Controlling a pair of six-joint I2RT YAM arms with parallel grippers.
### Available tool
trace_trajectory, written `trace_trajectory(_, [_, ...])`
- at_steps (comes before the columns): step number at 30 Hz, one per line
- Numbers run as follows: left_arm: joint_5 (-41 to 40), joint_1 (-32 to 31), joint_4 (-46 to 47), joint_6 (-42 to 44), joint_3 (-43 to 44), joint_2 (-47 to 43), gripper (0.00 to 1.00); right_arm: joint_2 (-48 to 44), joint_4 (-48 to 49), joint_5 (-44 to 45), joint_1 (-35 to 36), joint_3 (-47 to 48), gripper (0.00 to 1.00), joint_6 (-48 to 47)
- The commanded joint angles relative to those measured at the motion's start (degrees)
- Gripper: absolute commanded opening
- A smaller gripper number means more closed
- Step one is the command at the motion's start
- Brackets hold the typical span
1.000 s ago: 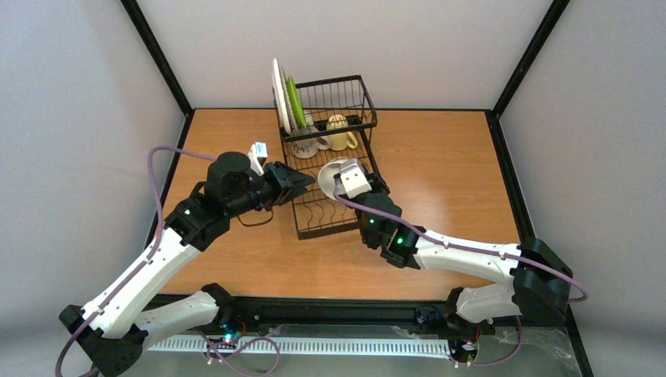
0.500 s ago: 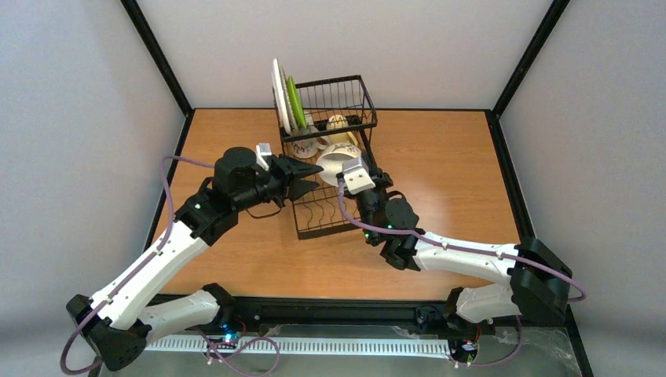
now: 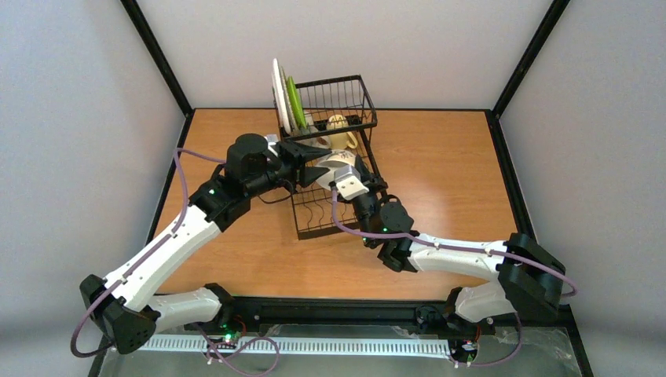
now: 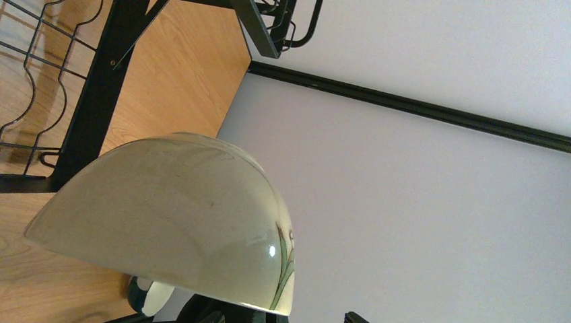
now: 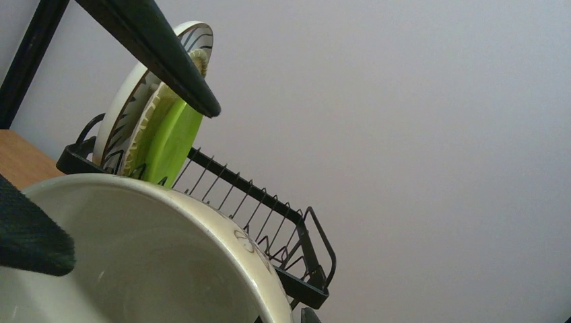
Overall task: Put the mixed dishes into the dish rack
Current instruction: Pass from the right arm to the left
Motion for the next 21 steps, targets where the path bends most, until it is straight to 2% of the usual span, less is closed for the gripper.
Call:
trace_trajectory(1, [-0.6, 0.1, 0.2, -2.1, 2.7, 1.3, 1.0, 0.2, 12.8, -1.9, 0.3, 0.0, 0.02, -1.0])
trace_trajectory(10, [1.1, 0.1, -2.6, -1.7, 4.5, 6.1, 1.0, 2.2, 16.1, -2.4, 1.7, -0.2, 0.02, -4.8])
trace_trajectory(16, [-0.9, 0.0, -6.0, -0.4, 7.9, 10.3, 0.99, 2.9, 18.0, -2.4, 2.4, -0.6, 0.02, -7.8])
trace_trajectory(18, [-1.3, 0.1, -6.1, -0.3, 8.3, 11.2, 0.97, 3.1, 18.2, -2.5, 2.7, -0.7, 0.02, -8.4])
trace_trajectory(21, [-2.5, 0.1, -5.0, 0.2, 8.4, 12.1, 0.86, 3.5, 18.4, -2.4, 2.9, -1.0, 0.02, -8.7])
